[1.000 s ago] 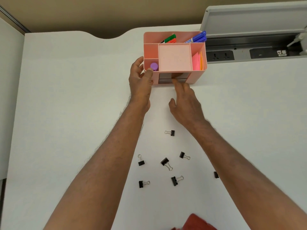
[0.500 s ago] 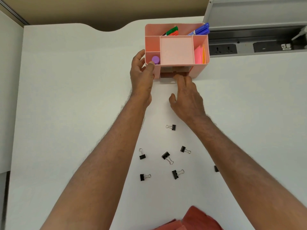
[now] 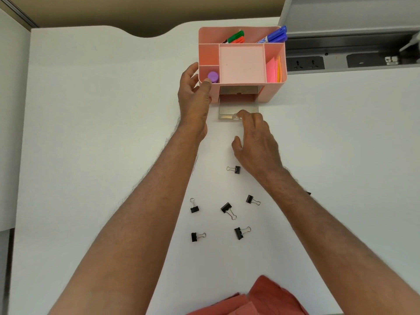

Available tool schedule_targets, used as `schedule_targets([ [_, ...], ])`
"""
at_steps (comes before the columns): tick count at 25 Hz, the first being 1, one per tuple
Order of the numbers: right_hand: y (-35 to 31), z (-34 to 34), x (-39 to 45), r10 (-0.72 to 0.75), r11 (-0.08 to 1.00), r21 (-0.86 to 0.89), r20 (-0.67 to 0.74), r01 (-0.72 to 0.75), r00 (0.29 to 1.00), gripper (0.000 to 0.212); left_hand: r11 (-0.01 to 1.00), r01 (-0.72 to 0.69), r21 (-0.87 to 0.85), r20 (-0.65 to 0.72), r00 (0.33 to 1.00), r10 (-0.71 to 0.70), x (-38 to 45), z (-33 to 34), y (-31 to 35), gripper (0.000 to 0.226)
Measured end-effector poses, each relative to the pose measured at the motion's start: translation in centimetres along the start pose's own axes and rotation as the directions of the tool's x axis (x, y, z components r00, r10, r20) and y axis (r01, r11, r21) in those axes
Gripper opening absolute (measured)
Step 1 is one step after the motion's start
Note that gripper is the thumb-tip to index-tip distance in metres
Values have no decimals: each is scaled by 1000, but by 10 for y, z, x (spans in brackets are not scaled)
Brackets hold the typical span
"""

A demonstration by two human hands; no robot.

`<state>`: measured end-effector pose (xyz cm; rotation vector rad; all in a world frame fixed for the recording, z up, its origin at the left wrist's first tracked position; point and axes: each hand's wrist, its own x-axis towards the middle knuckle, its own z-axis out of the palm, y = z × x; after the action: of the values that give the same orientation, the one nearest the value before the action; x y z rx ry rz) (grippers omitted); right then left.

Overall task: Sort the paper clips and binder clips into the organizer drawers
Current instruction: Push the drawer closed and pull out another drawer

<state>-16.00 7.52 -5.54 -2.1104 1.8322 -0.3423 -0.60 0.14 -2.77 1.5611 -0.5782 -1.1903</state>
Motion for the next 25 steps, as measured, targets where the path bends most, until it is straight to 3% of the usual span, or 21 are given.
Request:
schedule_targets([
  [5,5,-3,0,-28,999,27,42,27,999,62,1000,4,-15,10,1000,-4,1,-1,-3,48],
  [9,22,-11,-7,-24,955,296,70,2,997,67,999,43,26,8,999,-43,-2,-6,-2,52],
  [11,34,-20,-19,27,923,383,11,-29,1000,64,986,-3,168,7,1000,2,-15,-16,-5,52],
  [13,50,-30,-39,101,901,429,-52,-69,994,59,911,-159,380,38,987,156,-36,-36,-17,47],
  [15,66,-38,-64,200,880,453,-83,-141,976,55,746,-294,598,105,951,291,-60,-61,-37,41],
  [18,82,-43,-105,328,847,467,-88,-252,941,52,500,-248,830,94,945,313,-96,-89,-68,42],
  [22,92,-39,-150,412,823,460,-79,-333,908,54,449,-151,881,65,977,201,-130,-110,-98,46],
  [25,97,-37,-171,413,841,426,-109,-333,904,60,441,-220,870,121,963,243,-142,-118,-105,39],
])
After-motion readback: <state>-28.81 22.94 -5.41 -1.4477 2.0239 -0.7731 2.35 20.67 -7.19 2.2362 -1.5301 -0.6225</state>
